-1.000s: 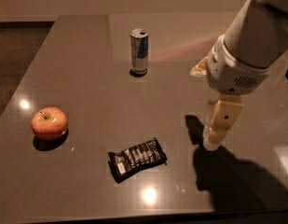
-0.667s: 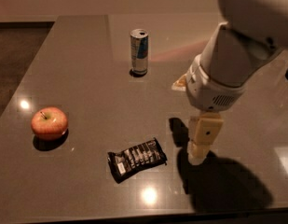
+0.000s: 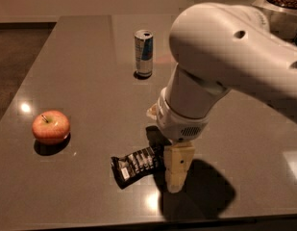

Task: Move rxbar chocolate near redbull can

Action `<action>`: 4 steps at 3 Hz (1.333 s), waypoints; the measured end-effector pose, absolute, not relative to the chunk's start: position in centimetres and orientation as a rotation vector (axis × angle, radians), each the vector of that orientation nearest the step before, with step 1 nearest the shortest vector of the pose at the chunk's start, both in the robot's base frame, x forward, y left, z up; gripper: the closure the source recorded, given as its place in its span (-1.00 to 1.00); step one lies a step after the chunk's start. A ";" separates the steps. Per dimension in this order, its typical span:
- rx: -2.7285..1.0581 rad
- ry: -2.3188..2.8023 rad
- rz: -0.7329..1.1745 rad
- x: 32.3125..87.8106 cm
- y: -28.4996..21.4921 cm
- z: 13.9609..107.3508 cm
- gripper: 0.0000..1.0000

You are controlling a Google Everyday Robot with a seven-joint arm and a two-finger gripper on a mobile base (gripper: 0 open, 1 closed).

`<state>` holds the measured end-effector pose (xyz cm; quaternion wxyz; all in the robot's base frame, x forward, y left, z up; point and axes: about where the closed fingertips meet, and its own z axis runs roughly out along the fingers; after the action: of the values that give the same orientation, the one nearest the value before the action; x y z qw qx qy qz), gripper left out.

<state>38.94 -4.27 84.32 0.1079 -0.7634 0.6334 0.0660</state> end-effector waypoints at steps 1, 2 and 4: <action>-2.299 1.834 0.217 38.8 -2.3 82.9 -1.00; -2.347 1.829 0.242 38.6 -0.9 82.1 -0.48; -2.354 1.830 0.250 38.6 -0.5 83.3 0.58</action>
Offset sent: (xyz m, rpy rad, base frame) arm -0.0036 0.0442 -0.0333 -0.0461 0.0851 0.0922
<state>38.65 -0.51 83.34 0.0748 -0.7845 0.6099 0.0832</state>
